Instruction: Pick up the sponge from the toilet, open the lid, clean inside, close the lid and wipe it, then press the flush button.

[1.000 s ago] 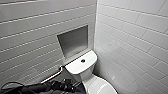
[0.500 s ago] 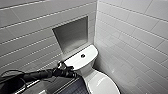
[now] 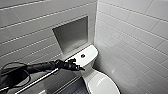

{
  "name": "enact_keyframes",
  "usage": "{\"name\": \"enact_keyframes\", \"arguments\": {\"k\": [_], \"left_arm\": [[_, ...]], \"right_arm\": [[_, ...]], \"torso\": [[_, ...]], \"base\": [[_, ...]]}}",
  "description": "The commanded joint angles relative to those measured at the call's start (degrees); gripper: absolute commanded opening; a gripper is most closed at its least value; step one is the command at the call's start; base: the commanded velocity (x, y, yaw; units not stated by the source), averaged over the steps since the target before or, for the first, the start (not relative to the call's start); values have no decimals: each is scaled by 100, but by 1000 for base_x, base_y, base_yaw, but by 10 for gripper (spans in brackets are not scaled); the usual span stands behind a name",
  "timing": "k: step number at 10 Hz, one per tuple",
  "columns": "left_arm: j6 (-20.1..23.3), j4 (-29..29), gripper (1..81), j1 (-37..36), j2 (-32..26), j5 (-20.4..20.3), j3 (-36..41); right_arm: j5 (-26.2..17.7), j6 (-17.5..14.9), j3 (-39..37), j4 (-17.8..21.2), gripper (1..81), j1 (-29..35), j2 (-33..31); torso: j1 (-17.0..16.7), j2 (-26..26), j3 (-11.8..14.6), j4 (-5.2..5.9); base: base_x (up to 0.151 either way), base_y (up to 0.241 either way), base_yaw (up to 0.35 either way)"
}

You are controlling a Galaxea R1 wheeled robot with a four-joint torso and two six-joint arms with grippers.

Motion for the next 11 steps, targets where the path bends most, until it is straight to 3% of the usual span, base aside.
{"name": "enact_keyframes", "arguments": {"k": [1,2,6,7,8,10,11], "left_arm": [[-240,-120,811,-1151,70,251,-157],[-302,-120,811,-1300,166,251,-341],[-337,-120,811,-1758,404,260,-843],[-346,-119,811,-1872,491,312,-966],[-346,-128,811,-2039,606,558,-1097],[-372,-102,811,-2259,790,621,-1220],[-469,-49,10,-2312,870,629,-1273]], "right_arm": [[-460,16,79,62,10,-112,-50],[-460,16,79,71,10,-112,-50],[-311,16,115,71,10,-138,-32],[-311,16,89,71,10,-138,-15],[-311,16,71,62,10,-138,3],[-311,16,62,62,10,-138,12],[-311,16,62,62,10,-138,12]], "torso": [[0,0,0,0],[0,0,0,0],[2,0,-490,0],[2,2,-337,0],[5,5,-391,0],[7,7,-424,0],[7,7,-424,0]], "base": [[0,0,0],[0,0,0],[0,0,0],[0,0,0],[0,0,0],[0,0,0],[0,0,0]]}}
